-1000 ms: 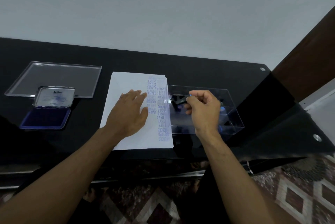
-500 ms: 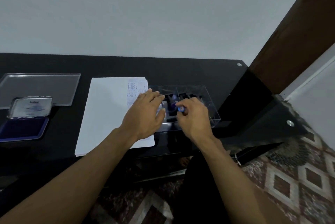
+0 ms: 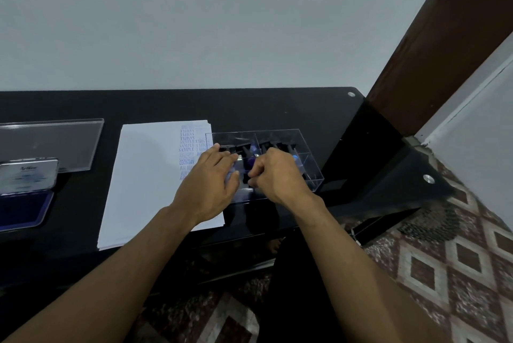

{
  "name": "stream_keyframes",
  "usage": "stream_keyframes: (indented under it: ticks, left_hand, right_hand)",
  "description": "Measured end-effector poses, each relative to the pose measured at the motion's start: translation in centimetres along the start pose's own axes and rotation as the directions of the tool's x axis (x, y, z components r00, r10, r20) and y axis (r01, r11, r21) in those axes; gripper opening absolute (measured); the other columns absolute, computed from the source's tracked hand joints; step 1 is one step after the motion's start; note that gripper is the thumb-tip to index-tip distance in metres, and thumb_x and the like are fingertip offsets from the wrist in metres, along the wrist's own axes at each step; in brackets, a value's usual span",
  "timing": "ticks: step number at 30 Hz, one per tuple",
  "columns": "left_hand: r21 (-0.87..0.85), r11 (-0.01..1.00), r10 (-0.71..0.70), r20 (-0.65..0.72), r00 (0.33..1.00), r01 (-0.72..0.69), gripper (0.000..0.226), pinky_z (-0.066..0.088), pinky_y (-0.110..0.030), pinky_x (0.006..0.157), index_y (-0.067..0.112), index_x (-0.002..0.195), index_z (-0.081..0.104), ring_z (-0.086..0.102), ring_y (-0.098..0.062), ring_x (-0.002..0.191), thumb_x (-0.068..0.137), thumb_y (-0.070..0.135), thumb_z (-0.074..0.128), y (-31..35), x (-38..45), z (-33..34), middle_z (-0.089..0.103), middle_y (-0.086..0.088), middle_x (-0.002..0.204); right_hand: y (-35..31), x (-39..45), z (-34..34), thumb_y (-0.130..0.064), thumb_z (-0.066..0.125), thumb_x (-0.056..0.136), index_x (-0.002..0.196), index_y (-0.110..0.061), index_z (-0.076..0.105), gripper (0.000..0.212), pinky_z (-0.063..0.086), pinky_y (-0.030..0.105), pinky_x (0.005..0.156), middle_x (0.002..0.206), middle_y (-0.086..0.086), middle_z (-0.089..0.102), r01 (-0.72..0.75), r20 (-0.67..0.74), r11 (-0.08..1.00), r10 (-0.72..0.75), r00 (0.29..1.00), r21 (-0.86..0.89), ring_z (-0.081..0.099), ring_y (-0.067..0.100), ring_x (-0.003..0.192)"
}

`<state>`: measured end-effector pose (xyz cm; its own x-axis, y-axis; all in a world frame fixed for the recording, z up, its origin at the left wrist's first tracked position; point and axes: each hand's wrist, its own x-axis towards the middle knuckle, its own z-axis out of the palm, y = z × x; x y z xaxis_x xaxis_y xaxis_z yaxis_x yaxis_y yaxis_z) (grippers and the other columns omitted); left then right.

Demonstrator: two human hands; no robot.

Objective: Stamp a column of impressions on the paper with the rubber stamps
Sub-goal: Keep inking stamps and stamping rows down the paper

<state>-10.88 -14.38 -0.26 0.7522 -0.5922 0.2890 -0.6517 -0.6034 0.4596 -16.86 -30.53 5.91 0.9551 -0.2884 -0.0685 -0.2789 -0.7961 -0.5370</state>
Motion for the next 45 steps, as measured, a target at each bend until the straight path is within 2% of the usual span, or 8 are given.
stream_keyframes:
  ticks: [8, 15, 18, 25, 29, 36, 40, 45]
  left_hand:
    - [-0.023, 1.0, -0.012, 0.005, 1.0, 0.012, 0.044, 0.029, -0.034, 0.115, 0.016, 0.145, 0.051, 0.021, -0.019, 0.151, 0.104, 0.031, 0.046, -0.1, 0.0, 0.1, 0.049, -0.002, 0.15]
    - [-0.034, 0.999, -0.018, 0.016, 1.0, 0.018, 0.048, 0.032, -0.037, 0.114, 0.016, 0.145, 0.051, 0.021, -0.018, 0.151, 0.104, 0.038, 0.039, -0.1, 0.0, 0.0, 0.05, 0.0, 0.15]
    - [-0.041, 0.999, -0.011, 0.009, 1.0, 0.012, 0.049, 0.031, -0.035, 0.114, 0.016, 0.144, 0.051, 0.021, -0.019, 0.151, 0.103, 0.039, 0.038, 0.0, -0.1, 0.0, 0.05, -0.001, 0.149]
    - [-0.017, 1.0, -0.005, -0.027, 1.0, 0.004, 0.043, 0.022, -0.03, 0.111, 0.016, 0.143, 0.053, 0.027, -0.023, 0.15, 0.104, 0.034, 0.048, -0.1, 0.0, 0.4, 0.05, -0.004, 0.151]
    - [-0.018, 1.0, -0.012, -0.007, 1.0, 0.012, 0.054, 0.021, -0.031, 0.111, 0.017, 0.143, 0.053, 0.027, -0.023, 0.15, 0.099, 0.045, 0.038, -0.2, 0.1, 0.4, 0.049, -0.003, 0.151]
    - [-0.023, 1.0, -0.004, -0.014, 1.0, 0.004, 0.049, 0.025, -0.031, 0.112, 0.017, 0.143, 0.052, 0.024, -0.019, 0.151, 0.102, 0.04, 0.042, -0.4, 0.0, 0.4, 0.05, -0.002, 0.15]
    - [-0.034, 0.999, 0.008, -0.028, 1.0, -0.009, 0.043, 0.024, -0.029, 0.11, 0.016, 0.143, 0.053, 0.024, -0.019, 0.151, 0.103, 0.032, 0.049, -0.5, 0.0, 0.6, 0.051, -0.002, 0.149]
    - [-0.05, 0.999, 0.002, -0.017, 1.0, -0.003, 0.053, 0.024, -0.03, 0.11, 0.017, 0.143, 0.053, 0.025, -0.02, 0.15, 0.099, 0.043, 0.039, -0.4, 0.0, 0.4, 0.05, -0.003, 0.15]
  right_hand:
    - [0.5, 0.2, 0.3, -0.018, 0.071, 0.09, 0.093, -0.017, 0.079, 0.008, 0.054, 0.022, 0.086, 0.097, -0.005, 0.075, -0.026, 0.082, 1.0, 0.025, 0.996, 0.017, 0.066, 0.004, 0.09]
    - [2.4, -0.1, -1.4, -0.014, 0.066, 0.093, 0.102, -0.021, 0.077, 0.016, 0.039, -0.004, 0.066, 0.105, -0.008, 0.072, 0.0, -0.114, 0.998, 0.007, 0.993, 0.062, 0.059, -0.002, 0.084]
    - [3.4, -0.5, -2.0, -0.013, 0.07, 0.09, 0.1, -0.02, 0.077, 0.014, 0.053, 0.013, 0.082, 0.099, -0.008, 0.073, -0.025, -0.126, 0.994, 0.039, 0.991, 0.105, 0.065, 0.0, 0.086]
    - [2.9, -0.9, -2.3, -0.028, 0.078, 0.083, 0.095, -0.024, 0.077, 0.013, 0.05, 0.013, 0.075, 0.087, -0.016, 0.068, 0.073, 0.019, 0.994, -0.075, 0.997, 0.083, 0.063, -0.004, 0.081]
    - [2.1, 0.1, -1.4, -0.022, 0.079, 0.082, 0.084, -0.019, 0.08, 0.003, 0.058, 0.026, 0.08, 0.079, -0.012, 0.073, 0.136, 0.095, 0.99, -0.14, 0.986, 0.047, 0.067, 0.001, 0.076]
    - [2.3, 1.1, -1.1, -0.026, 0.081, 0.079, 0.076, -0.022, 0.075, 0.008, 0.056, 0.025, 0.078, 0.091, -0.007, 0.069, 0.018, 0.027, 1.0, -0.017, 0.999, -0.02, 0.065, 0.004, 0.08]
    - [3.4, 0.9, -2.4, -0.016, 0.071, 0.089, 0.085, -0.021, 0.075, 0.007, 0.046, 0.008, 0.057, 0.083, -0.009, 0.07, -0.066, -0.136, 0.996, 0.074, 0.988, 0.065, 0.063, 0.0, 0.072]
    - [4.1, 0.9, -2.7, -0.017, 0.074, 0.086, 0.085, -0.025, 0.076, 0.008, 0.044, 0.009, 0.063, 0.095, -0.009, 0.071, -0.109, 0.018, 0.994, 0.109, 0.994, 0.029, 0.065, 0.001, 0.083]
